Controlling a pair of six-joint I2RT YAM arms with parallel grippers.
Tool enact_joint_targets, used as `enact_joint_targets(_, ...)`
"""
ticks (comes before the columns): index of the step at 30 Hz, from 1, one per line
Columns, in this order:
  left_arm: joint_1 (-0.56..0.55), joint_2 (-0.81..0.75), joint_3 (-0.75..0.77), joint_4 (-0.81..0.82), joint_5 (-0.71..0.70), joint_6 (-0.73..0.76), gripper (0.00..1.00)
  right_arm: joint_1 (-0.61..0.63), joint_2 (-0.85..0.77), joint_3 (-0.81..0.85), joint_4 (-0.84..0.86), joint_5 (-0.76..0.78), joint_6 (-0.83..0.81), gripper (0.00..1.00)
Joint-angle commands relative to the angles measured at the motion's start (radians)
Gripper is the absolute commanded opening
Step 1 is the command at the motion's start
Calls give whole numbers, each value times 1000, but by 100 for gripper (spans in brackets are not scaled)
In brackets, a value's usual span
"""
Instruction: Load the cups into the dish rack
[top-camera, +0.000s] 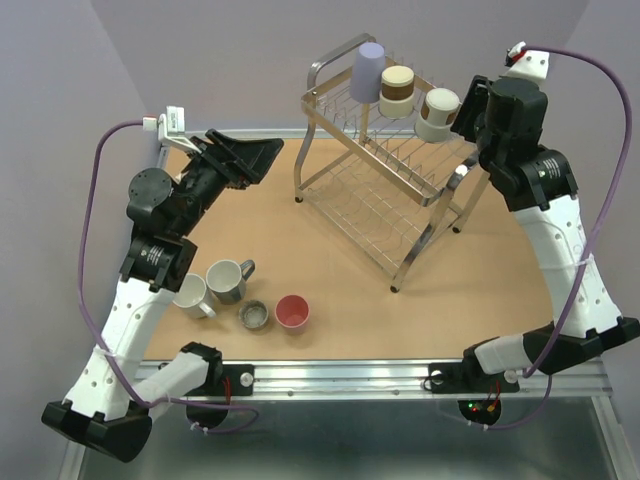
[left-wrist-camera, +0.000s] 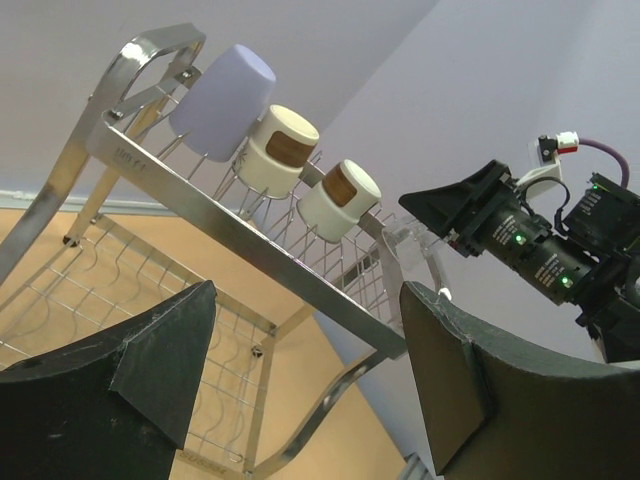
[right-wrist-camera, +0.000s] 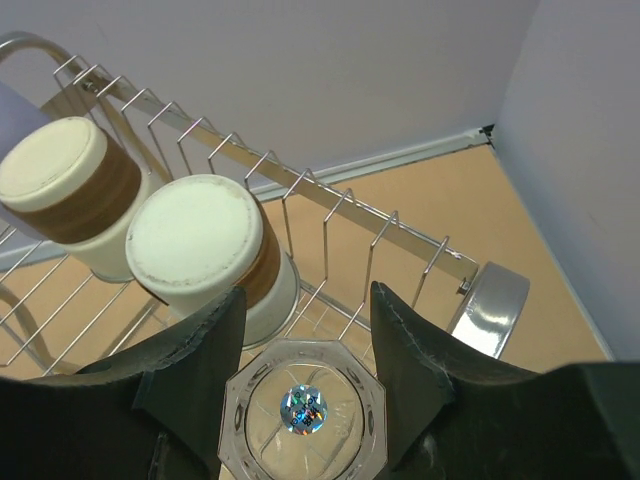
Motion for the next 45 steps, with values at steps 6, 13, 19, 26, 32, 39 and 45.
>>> enact_joint_targets(6, 15, -52, -9, 2, 31, 38, 84, 4, -28, -78, 67, 142, 26, 0)
enact_joint_targets(13, 23, -68, 5, -39, 29, 61, 84, -7, 9, -95, 91, 209, 27, 0)
enact_joint_targets(19, 27, -83, -2, -54, 20, 72, 84, -13, 29, -121, 120, 203, 54, 0)
enact_joint_targets(26, 32, -77, 9, -67, 22, 86, 84, -22, 61, -144, 162, 174, 61, 1)
enact_joint_targets(32, 39, -78, 6, -77, 16, 98, 84, -27, 69, -161, 169, 172, 52, 0)
enact_joint_targets(39, 46, -71, -9, -73, 20, 98, 84, -29, 69, -224, 171, 169, 63, 0)
enact_joint_targets(45, 53, -66, -31, -53, 25, 98, 84, -35, 87, -255, 173, 123, 67, 0)
